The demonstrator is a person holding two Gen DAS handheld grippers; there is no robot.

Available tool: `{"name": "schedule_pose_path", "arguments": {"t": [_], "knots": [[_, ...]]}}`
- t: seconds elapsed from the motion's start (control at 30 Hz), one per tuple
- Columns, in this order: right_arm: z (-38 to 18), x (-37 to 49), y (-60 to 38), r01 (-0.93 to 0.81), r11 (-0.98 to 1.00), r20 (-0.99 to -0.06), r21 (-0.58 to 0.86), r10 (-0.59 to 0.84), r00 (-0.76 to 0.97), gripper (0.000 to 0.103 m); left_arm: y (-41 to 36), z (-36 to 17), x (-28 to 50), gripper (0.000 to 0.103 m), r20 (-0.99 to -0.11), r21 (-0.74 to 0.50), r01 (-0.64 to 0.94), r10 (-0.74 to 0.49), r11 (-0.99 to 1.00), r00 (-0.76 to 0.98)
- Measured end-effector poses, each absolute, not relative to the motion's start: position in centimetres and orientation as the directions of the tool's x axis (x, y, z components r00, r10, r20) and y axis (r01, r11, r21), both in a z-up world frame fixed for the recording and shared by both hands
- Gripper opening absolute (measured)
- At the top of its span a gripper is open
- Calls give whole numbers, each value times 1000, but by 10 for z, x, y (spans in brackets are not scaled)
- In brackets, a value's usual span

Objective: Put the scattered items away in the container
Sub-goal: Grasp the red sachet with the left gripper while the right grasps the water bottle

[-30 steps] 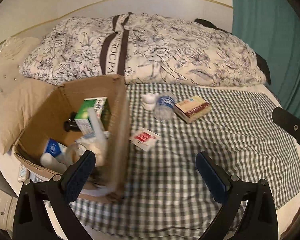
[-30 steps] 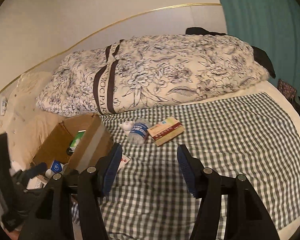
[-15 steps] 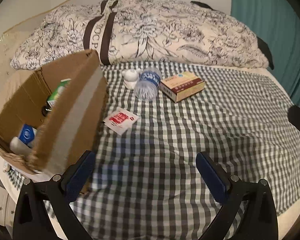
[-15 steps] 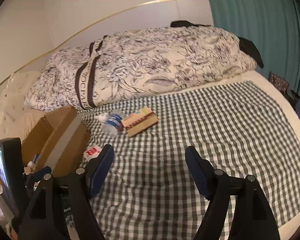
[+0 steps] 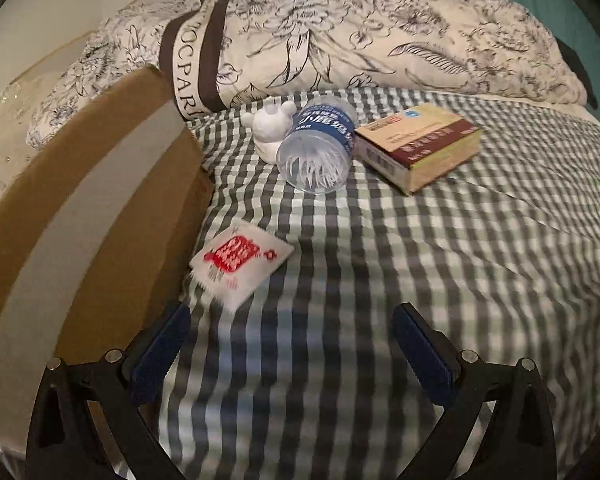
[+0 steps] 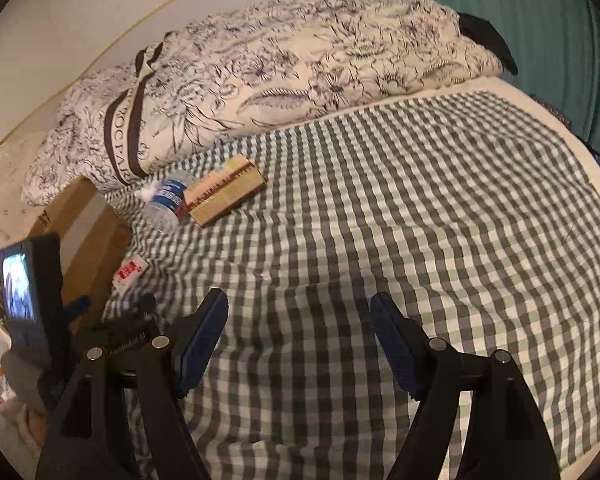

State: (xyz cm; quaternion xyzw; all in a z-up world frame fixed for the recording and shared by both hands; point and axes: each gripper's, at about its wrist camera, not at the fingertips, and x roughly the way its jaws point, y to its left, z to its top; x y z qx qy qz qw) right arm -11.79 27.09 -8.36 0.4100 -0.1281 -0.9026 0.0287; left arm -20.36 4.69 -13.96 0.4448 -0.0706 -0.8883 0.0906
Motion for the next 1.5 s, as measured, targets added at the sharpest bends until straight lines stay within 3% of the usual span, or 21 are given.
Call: {"name": "schedule_pose_path", "arguments": {"t": [0.23,0.4,0.63,0.73,0.77,0.83,0.87,1.1,1.13,1.17,1.5], "knots": [[-98,-139,260,-33,-968,-748,248,-170,-642,74,37,-152,-229,103,-768,217,118,-245,-969,-591],[-91,-170,237,52,-967,-736,249,-223,-639,74,26,-164,-242,103,-744,284,164,-325,-945,-583],[-75,-198,200,132,-962,-706,240,-266,-656,74,3,-174,-258,99,-791,155,104,-187,-982,-582],[-86,-203,190,143,-958,-721,247,-281,-634,74,-23,-182,-262,86,-832,-47,86,-9,-995,-555],[-89,-204,187,147,-959,-726,244,-281,-627,74,-32,-184,-261,75,-833,-95,99,24,-991,-553],[-93,-207,183,151,-960,-734,235,-277,-620,74,-44,-182,-257,60,-826,-131,100,53,-986,-561],[-94,-209,182,154,-960,-735,235,-279,-618,74,-47,-181,-256,57,-827,-135,85,65,-987,-558],[-91,-226,164,172,-952,-723,252,-303,-621,74,-45,-179,-249,54,-825,-100,14,75,-995,-561],[-90,-228,158,179,-951,-718,251,-307,-625,74,-45,-178,-246,50,-823,-92,12,69,-996,-563],[-88,-231,152,188,-951,-713,247,-310,-629,74,-43,-176,-243,36,-819,-83,12,61,-996,-570],[-99,-293,83,248,-938,-739,241,-343,-579,74,-46,-177,-221,35,-777,-63,66,7,-996,-629]]}}
